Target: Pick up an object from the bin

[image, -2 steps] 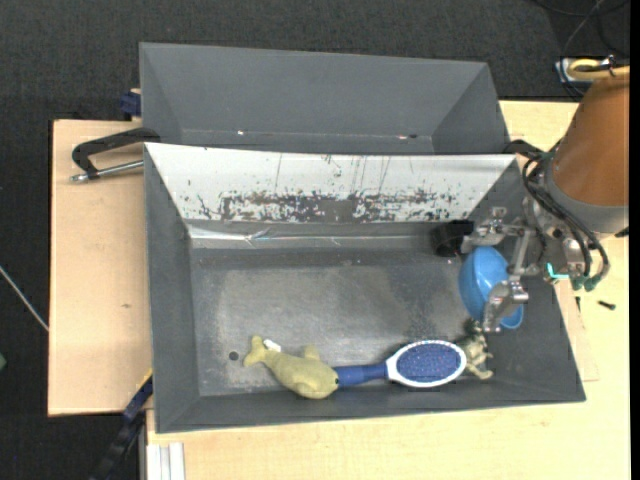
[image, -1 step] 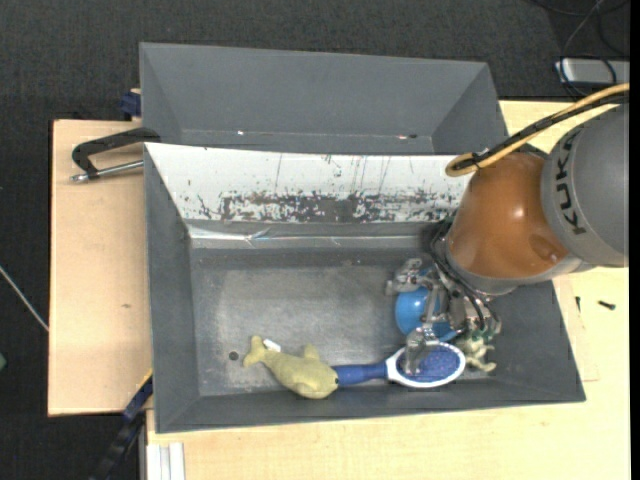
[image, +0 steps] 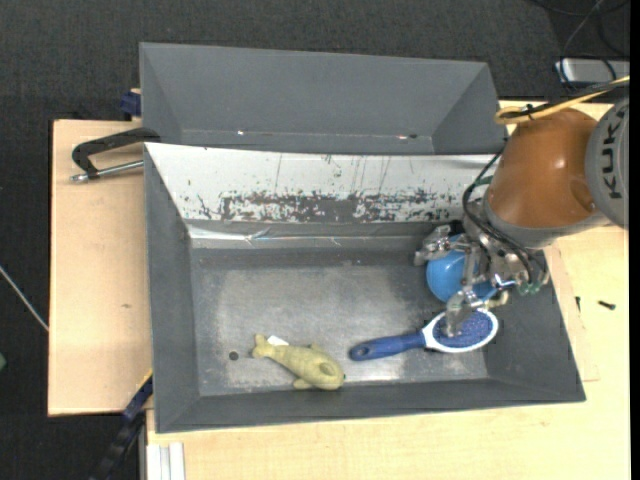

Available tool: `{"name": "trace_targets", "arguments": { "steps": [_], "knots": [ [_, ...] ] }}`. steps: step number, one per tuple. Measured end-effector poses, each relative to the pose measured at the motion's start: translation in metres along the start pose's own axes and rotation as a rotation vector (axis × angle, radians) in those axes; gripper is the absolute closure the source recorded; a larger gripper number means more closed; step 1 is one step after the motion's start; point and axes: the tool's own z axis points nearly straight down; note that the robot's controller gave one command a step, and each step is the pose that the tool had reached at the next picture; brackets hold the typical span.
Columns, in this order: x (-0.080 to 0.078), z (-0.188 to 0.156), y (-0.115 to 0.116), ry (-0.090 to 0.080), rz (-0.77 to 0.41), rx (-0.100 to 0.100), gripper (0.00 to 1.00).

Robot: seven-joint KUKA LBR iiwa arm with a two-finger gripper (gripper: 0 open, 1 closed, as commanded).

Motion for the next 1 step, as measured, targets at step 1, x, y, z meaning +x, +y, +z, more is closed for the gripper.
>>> {"name": "trace_targets", "arguments": {
  "steps": [1],
  "knots": [
    [-0.0183, -0.0004, 0.0713, -0.001, -0.193, 0.01, 0.0]
  ]
}}
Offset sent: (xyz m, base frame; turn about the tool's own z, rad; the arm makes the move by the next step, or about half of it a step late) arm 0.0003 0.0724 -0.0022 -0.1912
